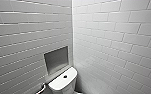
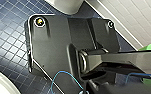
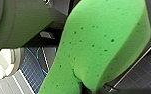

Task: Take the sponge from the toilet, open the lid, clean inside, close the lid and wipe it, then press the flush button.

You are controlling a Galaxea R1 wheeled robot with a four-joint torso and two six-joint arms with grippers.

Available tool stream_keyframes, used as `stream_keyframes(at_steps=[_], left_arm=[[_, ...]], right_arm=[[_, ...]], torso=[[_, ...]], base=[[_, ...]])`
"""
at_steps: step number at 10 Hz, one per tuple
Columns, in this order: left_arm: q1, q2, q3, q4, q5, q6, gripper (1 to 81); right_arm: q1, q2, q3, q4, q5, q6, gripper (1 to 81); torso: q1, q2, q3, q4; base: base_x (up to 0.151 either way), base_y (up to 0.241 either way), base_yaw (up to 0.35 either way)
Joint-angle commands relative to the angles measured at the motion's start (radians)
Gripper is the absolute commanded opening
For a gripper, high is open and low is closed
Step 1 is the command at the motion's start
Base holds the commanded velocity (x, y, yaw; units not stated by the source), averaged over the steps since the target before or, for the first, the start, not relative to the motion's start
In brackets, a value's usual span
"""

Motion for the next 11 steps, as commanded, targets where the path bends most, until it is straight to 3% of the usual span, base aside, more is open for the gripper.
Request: stream_keyframes(at_steps=[1, 2, 3, 5, 6, 8, 11], left_arm=[[0.062, 0.139, -0.182, 0.032, -0.078, 0.013, 1.0], [0.076, 0.175, -0.237, 0.029, -0.097, 0.011, 1.0], [0.085, 0.216, -0.290, 0.027, -0.099, 0.011, 1.0], [0.093, 0.269, -0.349, 0.027, -0.099, 0.011, 1.0], [0.093, 0.284, -0.366, 0.026, -0.099, 0.010, 1.0], [0.093, 0.318, -0.405, 0.023, -0.096, 0.004, 1.0], [0.099, 0.454, -0.614, -0.011, -0.087, -0.004, 1.0]], right_arm=[[0.025, 0.007, 0.001, 0.000, -0.054, 0.001, 1.0], [0.030, 0.009, -0.004, 0.000, -0.054, 0.001, 1.0], [0.034, 0.010, -0.007, 0.000, -0.056, 0.001, 1.0], [0.035, 0.013, -0.008, 0.000, -0.056, 0.001, 1.0], [0.035, 0.015, -0.014, 0.004, -0.054, 0.001, 1.0], [0.036, 0.023, -0.034, 0.017, -0.054, 0.001, 1.0], [0.042, 0.062, -0.094, 0.021, -0.056, 0.002, 1.0]], torso=[[0.001, 0.000, 0.000, 0.000], [0.001, 0.000, 0.024, 0.000], [0.001, 0.000, 0.098, 0.000], [0.001, 0.000, 0.110, 0.000], [0.001, 0.000, 0.055, 0.000], [0.001, -0.001, 0.089, 0.000], [0.001, -0.002, 0.097, 0.000]], base=[[0.000, 0.000, 0.000], [0.000, 0.000, 0.000], [0.000, 0.000, 0.000], [0.000, 0.000, 0.000], [0.000, 0.000, 0.000], [0.000, 0.000, 0.000], [0.000, 0.000, 0.000]])
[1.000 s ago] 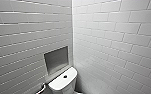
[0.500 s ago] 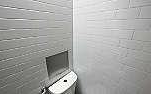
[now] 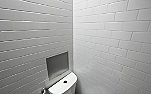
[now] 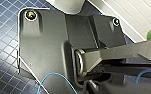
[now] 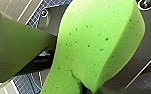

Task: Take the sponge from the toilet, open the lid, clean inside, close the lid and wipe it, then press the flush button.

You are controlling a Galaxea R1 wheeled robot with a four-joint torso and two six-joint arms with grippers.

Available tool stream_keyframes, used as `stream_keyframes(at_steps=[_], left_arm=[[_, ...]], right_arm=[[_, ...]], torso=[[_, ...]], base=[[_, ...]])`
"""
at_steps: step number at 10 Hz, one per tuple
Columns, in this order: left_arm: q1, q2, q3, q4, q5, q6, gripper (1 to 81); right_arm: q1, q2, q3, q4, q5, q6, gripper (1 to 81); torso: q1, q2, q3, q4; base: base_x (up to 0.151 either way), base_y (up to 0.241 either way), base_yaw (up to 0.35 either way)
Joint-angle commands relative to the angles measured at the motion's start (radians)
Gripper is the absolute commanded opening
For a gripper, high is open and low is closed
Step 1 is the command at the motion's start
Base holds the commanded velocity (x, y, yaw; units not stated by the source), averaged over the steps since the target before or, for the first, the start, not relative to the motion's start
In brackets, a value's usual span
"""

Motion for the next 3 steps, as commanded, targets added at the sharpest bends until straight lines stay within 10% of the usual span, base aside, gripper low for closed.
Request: stream_keyframes(at_steps=[1, 3], left_arm=[[-0.041, 0.143, -0.203, -0.025, 0.048, -0.002, 1.0], [-0.041, 0.190, -0.261, -0.025, 0.054, -0.004, 1.0]], right_arm=[[0.052, 0.031, -0.032, 0.013, -0.056, 0.002, 1.0], [0.055, 0.040, -0.041, 0.012, -0.066, 0.001, 1.0]], torso=[[0.001, 0.000, 0.000, 0.000], [0.001, 0.000, 0.000, 0.000]], base=[[0.000, 0.000, 0.000], [0.000, 0.000, 0.000]])
